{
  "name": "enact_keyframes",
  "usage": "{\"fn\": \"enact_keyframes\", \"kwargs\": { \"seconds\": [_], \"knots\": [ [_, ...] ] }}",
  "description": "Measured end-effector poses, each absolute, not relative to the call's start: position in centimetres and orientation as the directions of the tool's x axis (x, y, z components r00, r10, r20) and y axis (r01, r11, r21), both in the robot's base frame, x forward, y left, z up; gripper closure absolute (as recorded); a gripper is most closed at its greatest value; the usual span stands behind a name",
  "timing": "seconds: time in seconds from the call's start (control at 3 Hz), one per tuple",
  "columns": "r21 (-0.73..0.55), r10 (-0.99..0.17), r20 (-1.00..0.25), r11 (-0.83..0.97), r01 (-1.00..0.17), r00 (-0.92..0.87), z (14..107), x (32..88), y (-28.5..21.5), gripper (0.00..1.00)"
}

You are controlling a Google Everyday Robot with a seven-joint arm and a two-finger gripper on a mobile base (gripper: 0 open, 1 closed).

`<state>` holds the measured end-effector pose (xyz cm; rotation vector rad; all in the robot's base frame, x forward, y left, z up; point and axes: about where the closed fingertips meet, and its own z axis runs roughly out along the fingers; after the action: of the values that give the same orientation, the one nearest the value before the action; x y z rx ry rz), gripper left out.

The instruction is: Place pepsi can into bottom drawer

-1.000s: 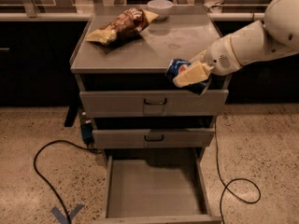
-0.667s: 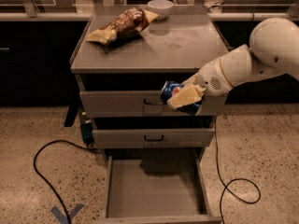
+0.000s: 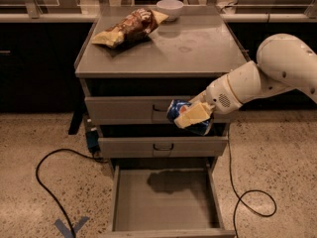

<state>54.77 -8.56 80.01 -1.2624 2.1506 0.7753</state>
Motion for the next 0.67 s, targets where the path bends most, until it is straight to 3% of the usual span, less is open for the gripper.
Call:
{"fn": "enact_keyframes", "kwargs": {
  "seconds": [0.67],
  "knots": [
    [0.209, -0.553, -0.676, 0.49, -0.846, -0.487, 72.4, 51.5, -8.7, 1.0]
  ]
}}
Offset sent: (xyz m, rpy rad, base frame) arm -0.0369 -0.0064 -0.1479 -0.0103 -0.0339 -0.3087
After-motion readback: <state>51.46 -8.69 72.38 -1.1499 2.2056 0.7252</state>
